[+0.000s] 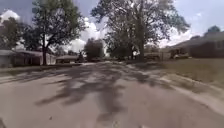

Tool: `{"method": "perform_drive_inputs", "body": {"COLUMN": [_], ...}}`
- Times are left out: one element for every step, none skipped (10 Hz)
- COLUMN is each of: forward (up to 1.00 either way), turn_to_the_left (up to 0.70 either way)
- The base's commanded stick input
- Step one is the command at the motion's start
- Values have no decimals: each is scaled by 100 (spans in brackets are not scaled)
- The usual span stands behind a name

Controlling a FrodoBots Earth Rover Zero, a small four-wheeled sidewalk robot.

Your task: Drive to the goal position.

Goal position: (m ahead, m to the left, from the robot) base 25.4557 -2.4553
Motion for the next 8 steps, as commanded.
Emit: {"method": "perform_drive_inputs", "body": {"forward": [70,70,70,70,70,70,70,70], "turn_to_the_left": [0,0,0,0,0,0,0,0]}}
